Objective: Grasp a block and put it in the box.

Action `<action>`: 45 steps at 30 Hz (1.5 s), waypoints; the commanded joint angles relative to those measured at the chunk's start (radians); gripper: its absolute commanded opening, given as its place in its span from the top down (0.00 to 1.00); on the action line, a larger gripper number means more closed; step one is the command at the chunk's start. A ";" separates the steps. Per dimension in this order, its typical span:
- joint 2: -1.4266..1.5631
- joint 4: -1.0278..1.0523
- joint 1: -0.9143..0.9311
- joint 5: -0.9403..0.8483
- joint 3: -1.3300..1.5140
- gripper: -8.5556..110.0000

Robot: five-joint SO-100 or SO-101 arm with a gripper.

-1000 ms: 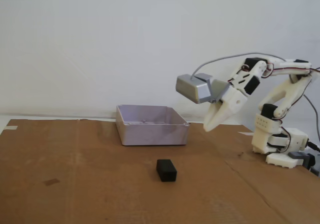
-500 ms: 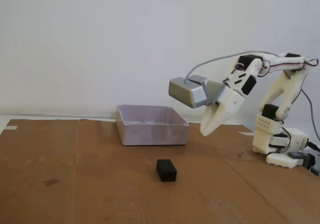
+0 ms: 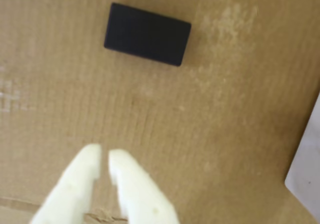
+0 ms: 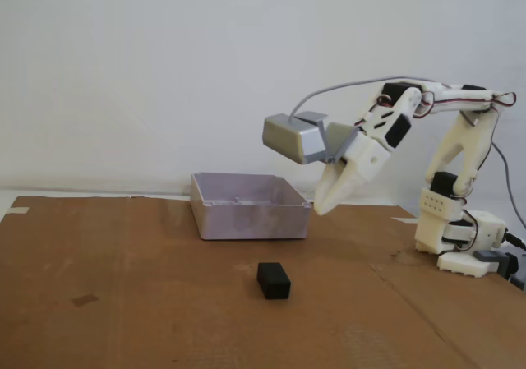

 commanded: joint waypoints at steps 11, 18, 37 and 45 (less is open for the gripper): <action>-0.023 -0.046 0.066 -0.002 -0.207 0.93; -0.026 -0.046 0.071 0.005 -0.193 0.93; -0.230 -0.204 0.064 0.008 -0.236 0.93; -0.285 -0.206 0.060 0.078 -0.236 0.93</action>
